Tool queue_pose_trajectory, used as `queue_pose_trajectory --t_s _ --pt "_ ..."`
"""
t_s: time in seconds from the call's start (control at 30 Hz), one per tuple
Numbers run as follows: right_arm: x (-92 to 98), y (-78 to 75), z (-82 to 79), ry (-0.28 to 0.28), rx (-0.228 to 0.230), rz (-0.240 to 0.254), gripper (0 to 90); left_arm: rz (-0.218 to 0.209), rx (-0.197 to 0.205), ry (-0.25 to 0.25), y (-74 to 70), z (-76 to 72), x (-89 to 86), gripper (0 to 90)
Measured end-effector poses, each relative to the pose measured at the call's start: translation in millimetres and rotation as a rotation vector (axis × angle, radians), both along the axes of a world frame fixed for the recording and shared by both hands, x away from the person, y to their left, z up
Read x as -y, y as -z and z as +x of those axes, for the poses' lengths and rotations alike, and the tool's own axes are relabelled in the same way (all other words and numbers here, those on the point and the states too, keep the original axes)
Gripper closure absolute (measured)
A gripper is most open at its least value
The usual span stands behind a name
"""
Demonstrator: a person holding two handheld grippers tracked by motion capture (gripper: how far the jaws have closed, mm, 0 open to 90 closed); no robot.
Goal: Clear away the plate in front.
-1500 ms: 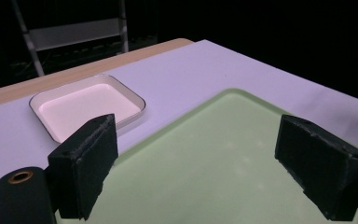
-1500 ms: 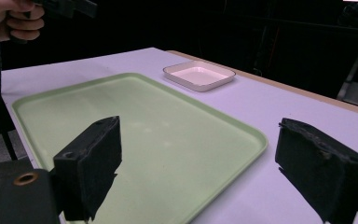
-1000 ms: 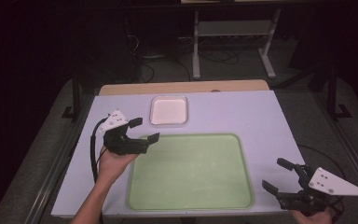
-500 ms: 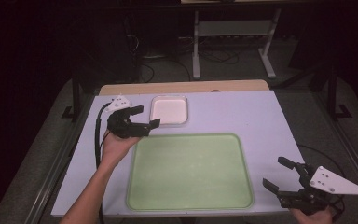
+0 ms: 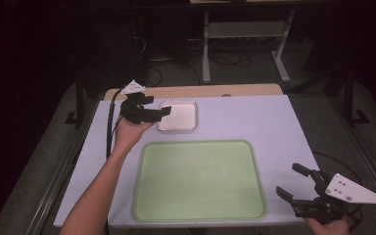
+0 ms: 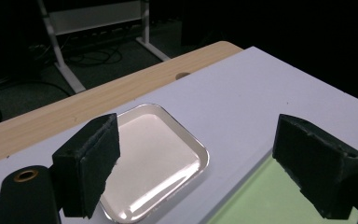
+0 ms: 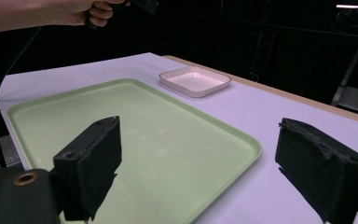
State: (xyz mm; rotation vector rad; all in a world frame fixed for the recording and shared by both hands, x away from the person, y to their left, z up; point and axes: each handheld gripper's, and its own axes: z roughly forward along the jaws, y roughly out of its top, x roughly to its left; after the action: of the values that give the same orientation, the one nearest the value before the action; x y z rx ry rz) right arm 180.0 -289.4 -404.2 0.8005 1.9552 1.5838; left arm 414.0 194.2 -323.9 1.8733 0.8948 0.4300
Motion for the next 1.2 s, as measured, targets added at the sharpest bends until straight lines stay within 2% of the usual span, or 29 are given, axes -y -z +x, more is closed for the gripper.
queue_pose_trajectory --t_s 0.07,0.2,0.33,0.43,0.73,0.83,1.07,1.13,1.2 --pt "0.5 -0.4 0.1 0.0 0.001 0.005 13.5 -0.019 -0.012 -0.009 0.7 7.8 -0.1 14.6" --pt "-0.5 -1.0 0.6 0.0 0.0 0.001 13.5 0.007 -0.029 -0.032 3.2 22.8 1.8 14.6" --pt "-1.3 -1.3 1.6 0.001 0.001 -0.009 13.5 0.006 -0.047 -0.051 4.9 37.0 3.7 14.6" --pt "-1.3 -1.4 2.0 0.004 0.001 -0.013 13.5 -0.014 -0.058 -0.06 5.8 46.3 6.7 14.6" --pt "0.0 -1.6 2.1 0.006 0.002 -0.016 13.5 -0.006 -0.066 -0.097 10.5 66.2 15.1 14.6" --pt "0.3 -1.6 2.4 0.006 0.0 -0.015 13.5 -0.005 -0.075 -0.115 15.7 70.3 14.0 16.1" --pt "-2.2 -2.5 1.9 -0.003 0.006 -0.014 13.5 0.019 -0.127 -0.161 31.2 80.2 11.7 17.9" --pt "-2.2 -2.0 2.6 -0.005 0.004 -0.016 13.5 0.031 -0.149 -0.174 37.5 83.9 11.4 19.0" --pt "-1.9 -1.8 3.4 -0.003 -0.001 -0.014 13.5 0.023 -0.17 -0.19 44.4 87.8 10.2 20.2"
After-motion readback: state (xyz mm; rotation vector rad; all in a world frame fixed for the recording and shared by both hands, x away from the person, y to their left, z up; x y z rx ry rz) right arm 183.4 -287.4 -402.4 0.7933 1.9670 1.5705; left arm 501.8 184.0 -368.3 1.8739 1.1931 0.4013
